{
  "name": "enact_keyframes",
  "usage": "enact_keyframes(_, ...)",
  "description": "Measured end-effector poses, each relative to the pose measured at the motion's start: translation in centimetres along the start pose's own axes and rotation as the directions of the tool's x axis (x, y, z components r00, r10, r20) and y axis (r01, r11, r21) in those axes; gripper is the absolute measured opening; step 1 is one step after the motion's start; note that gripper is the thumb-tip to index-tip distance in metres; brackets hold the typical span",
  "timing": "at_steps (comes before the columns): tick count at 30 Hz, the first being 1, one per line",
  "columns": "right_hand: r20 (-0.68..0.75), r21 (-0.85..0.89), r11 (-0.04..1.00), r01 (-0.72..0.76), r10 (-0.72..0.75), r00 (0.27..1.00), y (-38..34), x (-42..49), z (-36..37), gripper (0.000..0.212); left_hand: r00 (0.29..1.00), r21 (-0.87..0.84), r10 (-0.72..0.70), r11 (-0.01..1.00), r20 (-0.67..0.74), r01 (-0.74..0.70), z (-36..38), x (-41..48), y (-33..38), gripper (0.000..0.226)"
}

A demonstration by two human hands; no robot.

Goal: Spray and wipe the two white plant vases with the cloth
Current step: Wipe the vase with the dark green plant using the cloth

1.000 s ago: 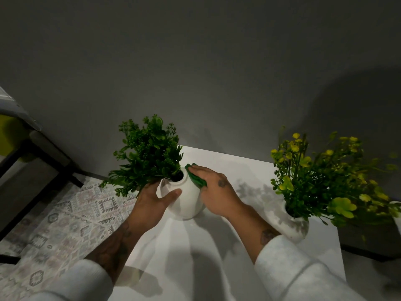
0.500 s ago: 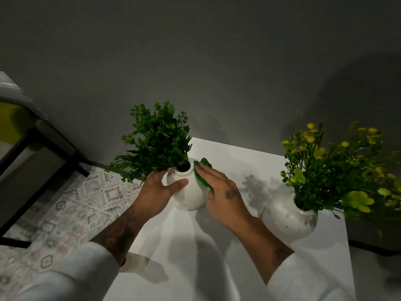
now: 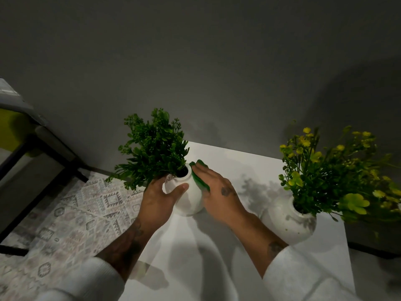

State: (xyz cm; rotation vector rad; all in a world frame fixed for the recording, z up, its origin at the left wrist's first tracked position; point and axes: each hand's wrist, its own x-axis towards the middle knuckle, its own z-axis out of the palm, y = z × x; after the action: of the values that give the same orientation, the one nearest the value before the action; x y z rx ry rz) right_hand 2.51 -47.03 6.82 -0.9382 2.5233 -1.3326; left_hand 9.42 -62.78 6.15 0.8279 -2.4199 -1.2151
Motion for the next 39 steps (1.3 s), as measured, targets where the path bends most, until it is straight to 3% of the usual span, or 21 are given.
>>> enact_keyframes(12, 0.011, -0.002, 0.999, -0.053, 0.053, 0.999, 0.4, 1.3, 0.0, 0.068, 1.0, 0.056, 0.024, 0.998, 0.012, -0.025, -0.3, -0.3, 0.4, 0.055)
enact_keyframes(18, -0.028, -0.009, 1.0, 0.025, -0.026, 0.999, 0.5, -1.6, 0.9, 0.066, 1.0, 0.057, 0.005, 0.998, 0.018, -0.006, -0.3, -0.3, 0.3, 0.053)
enact_keyframes(27, 0.001, -0.033, 0.998, -0.049, 0.049, 0.999, 0.1, 0.9, 0.1, 0.064, 0.999, 0.071, 0.027, 0.997, 0.043, -0.03, -0.5, -0.1, 0.4, 0.046)
enact_keyframes(34, -0.078, 0.049, 0.996, 0.073, -0.069, 0.995, 0.2, -1.2, 1.0, 0.064, 1.0, 0.028, 0.024, 0.999, 0.007, -0.024, -0.9, -0.7, 1.6, 0.032)
enact_keyframes(39, -0.07, 0.071, 0.996, 0.056, -0.051, 0.996, 1.0, 0.3, 0.8, 0.066, 0.994, 0.061, -0.029, 0.998, 0.106, 0.023, -0.7, -0.4, 1.4, 0.052)
